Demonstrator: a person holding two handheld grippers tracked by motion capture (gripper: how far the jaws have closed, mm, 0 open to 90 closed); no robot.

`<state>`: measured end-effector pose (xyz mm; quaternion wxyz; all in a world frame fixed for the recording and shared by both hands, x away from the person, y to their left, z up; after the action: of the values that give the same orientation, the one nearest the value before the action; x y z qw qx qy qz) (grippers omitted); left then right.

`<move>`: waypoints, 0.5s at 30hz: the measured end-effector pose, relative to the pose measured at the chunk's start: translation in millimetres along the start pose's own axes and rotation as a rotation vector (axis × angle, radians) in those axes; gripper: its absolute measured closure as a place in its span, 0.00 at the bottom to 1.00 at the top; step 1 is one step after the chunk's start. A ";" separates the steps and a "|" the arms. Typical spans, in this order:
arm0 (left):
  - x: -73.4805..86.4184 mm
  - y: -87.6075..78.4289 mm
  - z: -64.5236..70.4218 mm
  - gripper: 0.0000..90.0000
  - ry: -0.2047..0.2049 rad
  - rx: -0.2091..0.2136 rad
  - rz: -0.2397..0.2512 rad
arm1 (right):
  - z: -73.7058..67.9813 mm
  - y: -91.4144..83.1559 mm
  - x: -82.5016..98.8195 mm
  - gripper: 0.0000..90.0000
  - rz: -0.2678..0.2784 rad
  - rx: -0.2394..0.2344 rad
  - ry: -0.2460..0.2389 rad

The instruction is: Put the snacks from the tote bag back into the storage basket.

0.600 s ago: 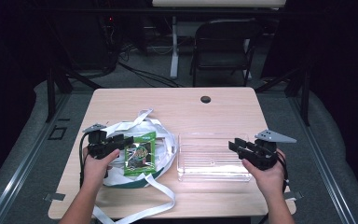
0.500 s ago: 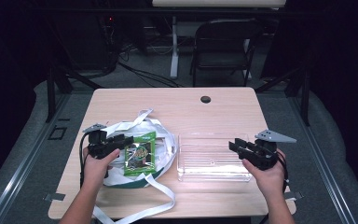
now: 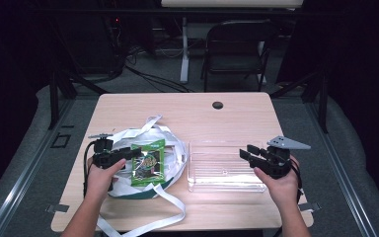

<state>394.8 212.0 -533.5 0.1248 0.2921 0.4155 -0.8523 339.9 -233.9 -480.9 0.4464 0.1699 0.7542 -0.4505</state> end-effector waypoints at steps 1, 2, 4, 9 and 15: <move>-0.8 2.0 0.3 0.42 -0.006 0.000 -0.025 | -0.7 -1.3 -1.3 0.65 0.004 0.002 -0.002; -0.8 2.0 0.3 0.41 -0.006 0.000 -0.025 | -0.7 -1.3 -1.3 0.65 0.004 0.002 -0.002; -1.8 4.9 -0.4 0.40 -0.023 -0.023 -0.060 | -0.9 -2.3 -2.1 0.63 0.012 0.001 -0.004; -4.9 9.4 -3.1 0.39 -0.049 -0.066 -0.089 | 1.5 -5.6 -3.3 0.61 0.020 -0.004 -0.001; -6.0 22.8 -10.4 0.39 -0.063 -0.069 -0.170 | 1.6 -5.4 -4.1 0.60 0.021 -0.008 -0.003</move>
<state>414.1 205.7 -549.4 0.0751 0.2244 0.4637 -0.8538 339.4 -237.4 -475.0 0.4531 0.1755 0.7533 -0.4431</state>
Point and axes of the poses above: each handheld gripper's, and its own axes: y roughly forward along the jaws, x roughly out of its underside, z roughly to its right, the point moved 4 cm from there along y, roughly forward along the jaws, and after that the axes turned 5 degrees about -z, right-handed, at the moved point
